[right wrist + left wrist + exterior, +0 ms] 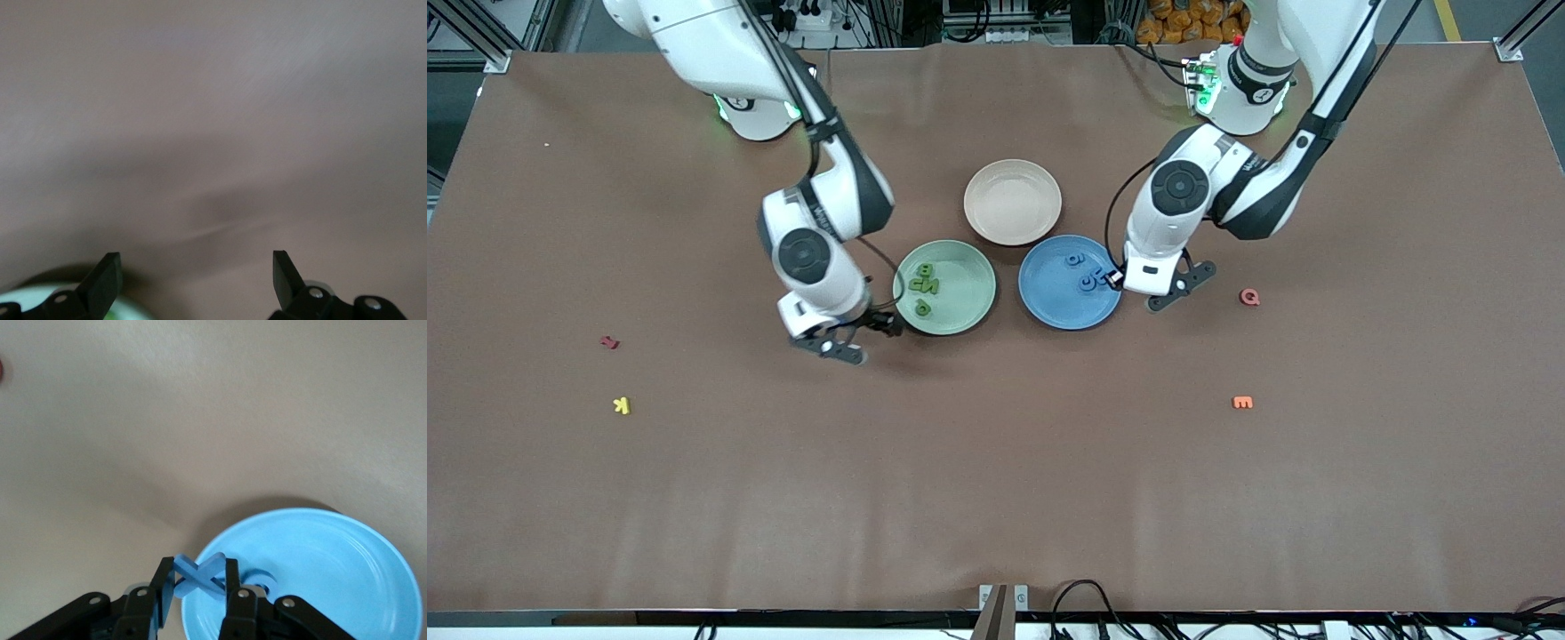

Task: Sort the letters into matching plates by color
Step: 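Release the green letter while the left gripper carries the x to the blue plate, then release the blue x on the blue plate while the right gripper withdraws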

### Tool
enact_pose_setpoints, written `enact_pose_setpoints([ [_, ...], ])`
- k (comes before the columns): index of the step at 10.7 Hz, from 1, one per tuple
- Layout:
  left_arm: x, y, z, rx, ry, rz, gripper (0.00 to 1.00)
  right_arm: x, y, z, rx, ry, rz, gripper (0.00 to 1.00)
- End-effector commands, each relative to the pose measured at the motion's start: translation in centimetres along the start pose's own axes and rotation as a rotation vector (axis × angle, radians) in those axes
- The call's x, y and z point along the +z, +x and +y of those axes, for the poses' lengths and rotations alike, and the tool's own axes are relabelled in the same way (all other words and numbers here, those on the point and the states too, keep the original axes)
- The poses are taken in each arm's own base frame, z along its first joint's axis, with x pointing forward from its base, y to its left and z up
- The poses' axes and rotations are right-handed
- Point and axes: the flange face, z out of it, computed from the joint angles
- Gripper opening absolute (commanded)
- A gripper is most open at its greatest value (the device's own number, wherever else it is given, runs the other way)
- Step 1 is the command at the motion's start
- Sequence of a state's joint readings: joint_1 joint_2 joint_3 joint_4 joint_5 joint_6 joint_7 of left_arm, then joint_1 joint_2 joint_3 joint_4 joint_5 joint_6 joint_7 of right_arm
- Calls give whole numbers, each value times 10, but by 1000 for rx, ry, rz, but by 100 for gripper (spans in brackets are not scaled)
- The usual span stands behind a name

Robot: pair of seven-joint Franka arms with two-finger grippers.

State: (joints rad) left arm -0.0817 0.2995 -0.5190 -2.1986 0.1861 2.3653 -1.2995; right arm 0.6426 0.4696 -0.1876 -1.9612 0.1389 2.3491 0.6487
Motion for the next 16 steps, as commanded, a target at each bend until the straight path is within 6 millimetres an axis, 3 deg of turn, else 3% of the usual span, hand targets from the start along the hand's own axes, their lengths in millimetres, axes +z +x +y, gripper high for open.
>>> enact_pose_setpoints([
  [1,-15,-19,15,-90,-20,-23,0,-10,46,59,-86,9,-10,100],
  [5,-23,-31,26,-128,-43,-47,0,-16,106,162,-152,11,3,100],
  [7,-28,-33,32,-161,-56,-54,9,-16,127,212,-178,4,11,100],
  [9,-36,-31,36,-185,-77,-71,70,-15,142,260,-215,-7,15,100],
  [10,-40,-27,38,-187,-87,-70,96,-16,149,282,-229,-22,18,100],
  [12,-43,-23,38,-174,-92,-60,100,-19,158,316,-252,-49,24,100],
  [14,-52,-13,40,-165,-109,-50,100,-38,167,331,-286,-48,49,100],
  [16,-51,9,31,-121,-109,-38,100,-59,169,337,-281,-40,6,100],
])
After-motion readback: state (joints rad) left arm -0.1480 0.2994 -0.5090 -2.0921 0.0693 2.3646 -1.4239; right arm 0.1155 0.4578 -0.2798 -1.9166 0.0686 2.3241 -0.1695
